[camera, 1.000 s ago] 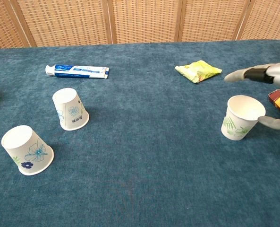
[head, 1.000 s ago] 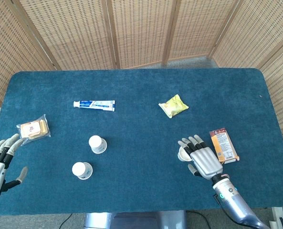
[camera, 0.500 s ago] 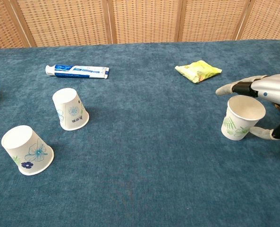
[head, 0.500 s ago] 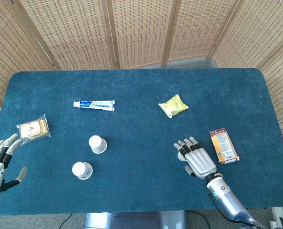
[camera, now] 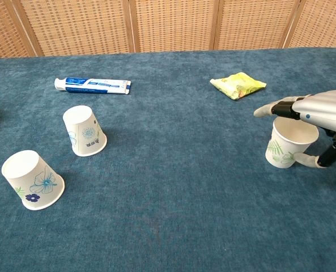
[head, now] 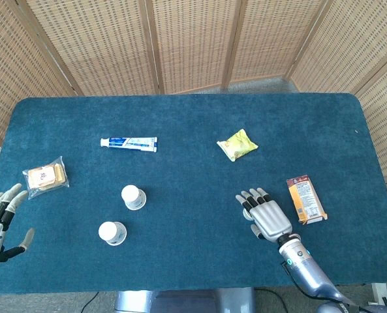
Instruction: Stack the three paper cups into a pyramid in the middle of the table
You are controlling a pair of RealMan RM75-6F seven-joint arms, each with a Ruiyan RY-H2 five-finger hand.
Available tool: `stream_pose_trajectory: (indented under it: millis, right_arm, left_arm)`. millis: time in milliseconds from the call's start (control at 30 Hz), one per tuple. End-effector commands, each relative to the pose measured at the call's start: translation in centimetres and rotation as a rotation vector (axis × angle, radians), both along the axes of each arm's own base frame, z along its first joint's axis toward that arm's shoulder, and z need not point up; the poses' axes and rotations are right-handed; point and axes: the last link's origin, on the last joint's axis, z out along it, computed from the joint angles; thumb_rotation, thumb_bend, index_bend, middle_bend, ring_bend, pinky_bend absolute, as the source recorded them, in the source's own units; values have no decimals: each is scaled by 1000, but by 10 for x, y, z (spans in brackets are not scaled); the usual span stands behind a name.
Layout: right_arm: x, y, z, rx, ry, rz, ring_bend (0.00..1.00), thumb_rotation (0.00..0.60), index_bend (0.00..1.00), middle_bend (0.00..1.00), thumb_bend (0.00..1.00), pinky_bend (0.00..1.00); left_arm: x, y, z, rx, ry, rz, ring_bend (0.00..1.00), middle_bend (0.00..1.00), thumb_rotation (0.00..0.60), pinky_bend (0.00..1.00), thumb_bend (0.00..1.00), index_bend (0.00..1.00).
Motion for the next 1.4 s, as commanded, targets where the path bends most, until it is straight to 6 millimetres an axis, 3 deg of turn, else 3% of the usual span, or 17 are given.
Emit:
stream_pose_trajectory:
  millis: [33, 133, 267, 400, 833, 1400]
  right_arm:
    - [0, -3, -2, -4, 0, 1, 0, 600, 50, 6, 448, 280]
    - [-1, -6, -6, -3, -5, -1, 8, 600, 146, 74, 449, 403]
    - [-2, -11, -11, 3, -10, 0, 99, 600, 245, 171, 468, 567]
    - [-4, -14, -11, -4, -20, 0, 176, 600, 307, 228, 476, 650]
    - [1, -17, -7, 24, -125, -52, 193, 600, 315, 236, 475, 668]
    - [21, -49, -4, 171, -562, -320, 197, 600, 295, 235, 476, 668]
  left_arm:
    - [-1, 0, 0, 1, -2, 4, 0, 27, 600, 0, 474, 51]
    - [-2, 0, 0, 2, -3, 9, 0, 25, 600, 0, 475, 51]
    - [-2, -1, -1, -2, -4, 4, 0, 24, 600, 0, 475, 50]
    - [-2, -1, 0, 0, -3, 3, 0, 23, 599, 0, 475, 51]
    - [-1, 1, 0, 2, -3, 0, 0, 22, 599, 0, 474, 51]
    - [-2, 0, 5, 14, -3, 7, 0, 21, 600, 0, 475, 49]
